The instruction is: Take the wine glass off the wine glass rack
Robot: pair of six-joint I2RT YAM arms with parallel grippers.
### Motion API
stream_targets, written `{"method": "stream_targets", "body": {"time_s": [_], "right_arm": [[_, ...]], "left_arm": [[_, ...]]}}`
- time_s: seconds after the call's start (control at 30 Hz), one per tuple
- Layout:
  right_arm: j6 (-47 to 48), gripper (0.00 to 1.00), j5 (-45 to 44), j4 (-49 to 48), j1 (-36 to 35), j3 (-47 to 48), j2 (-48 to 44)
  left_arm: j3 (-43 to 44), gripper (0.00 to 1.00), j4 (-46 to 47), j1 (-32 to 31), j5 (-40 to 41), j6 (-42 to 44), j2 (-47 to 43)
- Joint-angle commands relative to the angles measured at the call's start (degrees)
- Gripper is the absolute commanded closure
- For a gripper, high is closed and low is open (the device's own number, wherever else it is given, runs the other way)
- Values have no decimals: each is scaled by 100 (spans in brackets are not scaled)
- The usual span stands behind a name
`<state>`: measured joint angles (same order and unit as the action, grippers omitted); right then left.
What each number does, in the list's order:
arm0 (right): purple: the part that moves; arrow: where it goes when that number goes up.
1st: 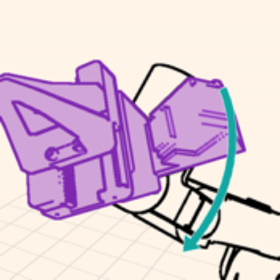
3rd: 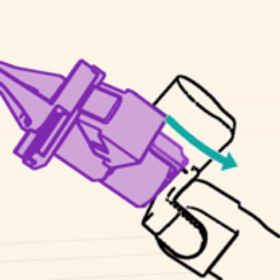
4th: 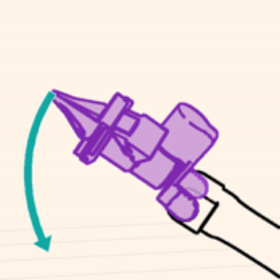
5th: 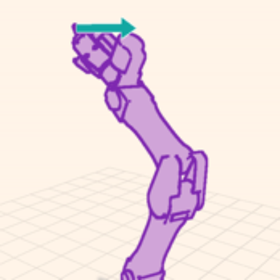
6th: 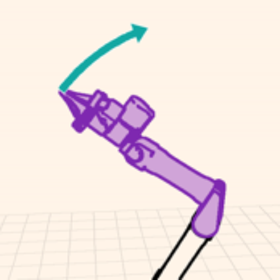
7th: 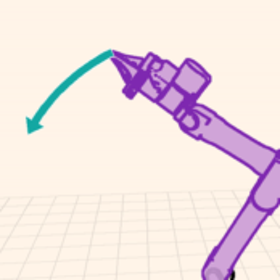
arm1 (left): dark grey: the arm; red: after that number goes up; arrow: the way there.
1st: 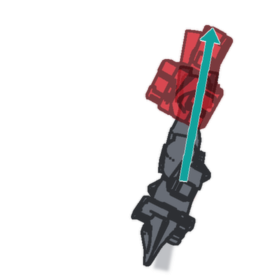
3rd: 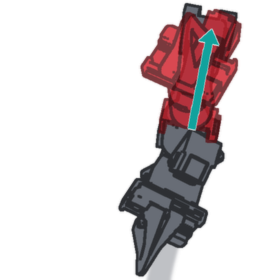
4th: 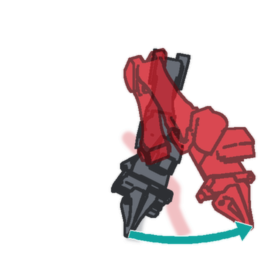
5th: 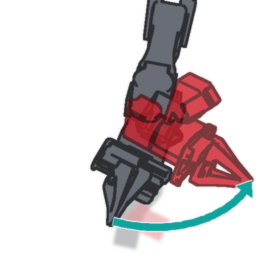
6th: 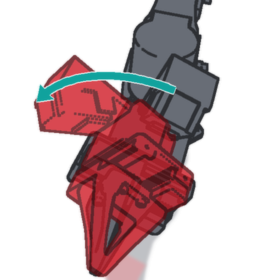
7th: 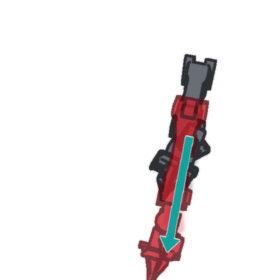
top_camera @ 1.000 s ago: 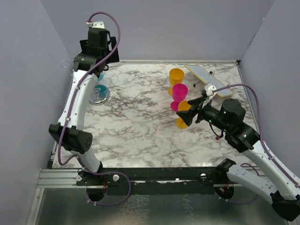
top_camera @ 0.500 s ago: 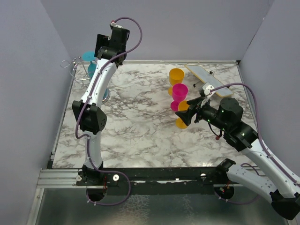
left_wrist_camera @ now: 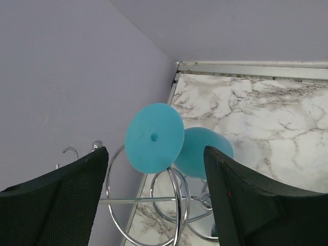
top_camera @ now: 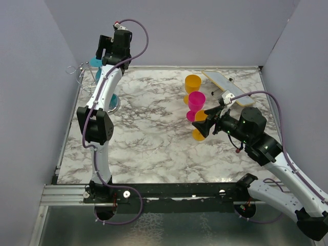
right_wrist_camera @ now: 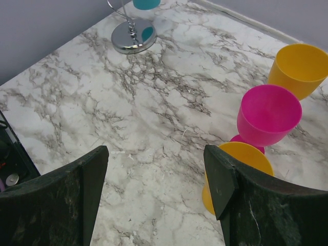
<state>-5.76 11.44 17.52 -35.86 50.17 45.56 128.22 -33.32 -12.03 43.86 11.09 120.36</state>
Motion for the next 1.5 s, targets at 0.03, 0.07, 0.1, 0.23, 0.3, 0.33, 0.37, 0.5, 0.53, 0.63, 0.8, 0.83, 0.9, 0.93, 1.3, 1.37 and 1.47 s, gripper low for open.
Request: {"method": "stream_targets", "body": {"time_s": [0.03,0.07,0.1,0.23,0.3,0.33,0.37,0.5,0.53,0.63,0.8,0.83,0.9,0.93,1.3,1.37,1.47], "right_arm": [[-5,24,118,-264,-28,-65,-67],[2,24,121,-273,-27,-65,-65],[-3,24,121,-282,-27,-61,-74],[0,24,138,-340,-27,-89,-105],[-4,24,158,-354,-27,-79,-72],[-4,25,163,-362,-27,-80,-59],[-12,25,170,-363,-27,-84,-51],[-13,25,157,-371,-27,-79,-39],[-6,25,152,-372,-27,-78,-40],[-9,25,155,-381,-30,-88,-22],[-11,25,191,-412,-27,-66,30],[-10,25,192,-408,-22,-62,31],[-13,25,183,-411,-27,-62,17],[-13,25,183,-411,-27,-67,10],[-39,25,227,-443,-27,-57,80],[-39,25,219,-442,-27,-61,81],[-48,25,218,-459,-27,-63,82]], "left_arm": [[-163,23,867,88,237,778,208],[-166,23,881,128,240,781,232],[-174,23,881,170,219,762,250],[-201,22,895,236,158,772,337],[-212,20,896,243,155,799,398],[-230,19,897,264,158,764,415],[-250,19,898,283,151,736,434],[-274,20,975,359,142,707,484],[-275,22,986,377,140,702,488],[-302,31,1016,399,134,693,485],[-384,38,1061,411,156,701,471],[-386,40,1071,411,150,701,469],[-381,43,1073,411,141,688,463],[-385,44,1064,412,130,666,455],[-509,60,1060,378,166,578,332],[-515,63,1058,363,176,578,319],[-504,68,1061,338,192,577,315]]}}
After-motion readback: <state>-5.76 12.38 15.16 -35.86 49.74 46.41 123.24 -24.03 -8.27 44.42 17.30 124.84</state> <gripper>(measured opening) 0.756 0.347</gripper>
